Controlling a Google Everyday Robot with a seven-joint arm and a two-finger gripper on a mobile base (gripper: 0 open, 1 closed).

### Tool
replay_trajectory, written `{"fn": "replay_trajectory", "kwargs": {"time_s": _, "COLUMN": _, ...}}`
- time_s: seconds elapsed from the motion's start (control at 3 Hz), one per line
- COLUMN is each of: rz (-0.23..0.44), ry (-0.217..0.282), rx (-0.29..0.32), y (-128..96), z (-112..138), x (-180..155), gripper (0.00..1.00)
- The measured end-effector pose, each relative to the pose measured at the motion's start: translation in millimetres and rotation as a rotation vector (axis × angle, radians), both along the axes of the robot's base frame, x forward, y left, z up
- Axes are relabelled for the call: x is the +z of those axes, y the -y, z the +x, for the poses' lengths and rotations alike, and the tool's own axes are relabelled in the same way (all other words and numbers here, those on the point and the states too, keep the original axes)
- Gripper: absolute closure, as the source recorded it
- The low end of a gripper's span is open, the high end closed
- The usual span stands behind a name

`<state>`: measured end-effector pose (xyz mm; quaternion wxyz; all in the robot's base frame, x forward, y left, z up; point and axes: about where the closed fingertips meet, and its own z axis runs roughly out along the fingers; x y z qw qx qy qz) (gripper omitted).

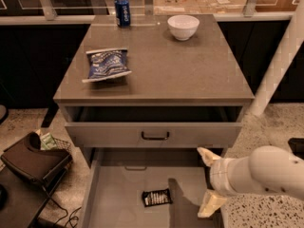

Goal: Pick rxbar chocolate from middle drawer and place on counter

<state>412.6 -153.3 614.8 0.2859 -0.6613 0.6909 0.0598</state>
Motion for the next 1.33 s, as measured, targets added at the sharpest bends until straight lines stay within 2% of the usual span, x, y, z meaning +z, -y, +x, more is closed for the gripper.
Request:
{"fn": "replay_trajectory", "kwargs": {"time_s": 0.67, "rz": -0.046, "ry": -0.066, "rx": 0.100, "y": -56, "z": 3, "x": -63, "gripper": 0.00}}
{"fn": "replay_trajectory", "kwargs": {"time_s": 1.0, "rz": -0.045, "ry": -0.066, "rx": 0.100, "y": -56, "z": 4, "x": -63, "gripper": 0.00}}
{"fn": "replay_trajectory", "kwargs": {"time_s": 1.33, "rz": 0.020, "ry": -0.076, "rx": 0.144, "y": -67, "z": 27, "x": -96, "gripper": 0.00}}
